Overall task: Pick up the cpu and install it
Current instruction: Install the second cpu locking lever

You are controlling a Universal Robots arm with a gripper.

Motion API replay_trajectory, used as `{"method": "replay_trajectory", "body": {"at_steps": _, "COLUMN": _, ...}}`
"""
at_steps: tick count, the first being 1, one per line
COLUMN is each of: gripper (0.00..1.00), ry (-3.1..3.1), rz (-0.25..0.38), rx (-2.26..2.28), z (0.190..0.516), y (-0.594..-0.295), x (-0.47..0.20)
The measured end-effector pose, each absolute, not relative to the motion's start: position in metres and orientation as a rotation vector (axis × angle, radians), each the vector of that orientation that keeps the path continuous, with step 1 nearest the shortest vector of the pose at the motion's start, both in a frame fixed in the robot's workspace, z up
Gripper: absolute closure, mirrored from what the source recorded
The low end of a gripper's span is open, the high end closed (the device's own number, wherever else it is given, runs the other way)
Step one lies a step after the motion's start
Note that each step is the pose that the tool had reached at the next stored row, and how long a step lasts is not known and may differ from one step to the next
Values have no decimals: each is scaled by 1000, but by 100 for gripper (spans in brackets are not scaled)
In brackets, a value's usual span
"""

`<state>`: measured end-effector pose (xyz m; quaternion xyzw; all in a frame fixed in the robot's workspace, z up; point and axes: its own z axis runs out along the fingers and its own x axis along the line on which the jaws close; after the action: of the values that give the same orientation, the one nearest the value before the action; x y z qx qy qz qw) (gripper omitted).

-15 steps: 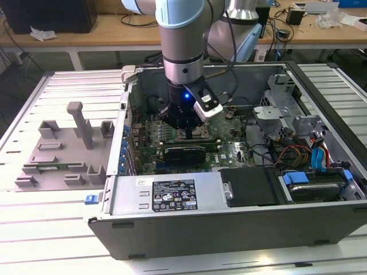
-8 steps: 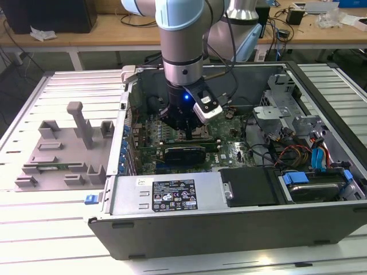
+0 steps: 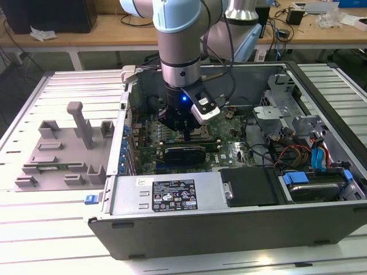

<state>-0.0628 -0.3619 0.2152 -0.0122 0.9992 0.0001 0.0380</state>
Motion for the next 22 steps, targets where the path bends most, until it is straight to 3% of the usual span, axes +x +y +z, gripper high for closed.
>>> {"method": "replay_trajectory", "body": {"at_steps": 8, "gripper": 89, "ry": 3065, "rz": 5, "rx": -37, "z": 215, "y": -362, "x": -78}}
{"method": "replay_trajectory", "body": {"at_steps": 22, "gripper": 89, "ry": 3061, "rz": 142, "rx": -32, "z": 214, "y": -378, "x": -83}}
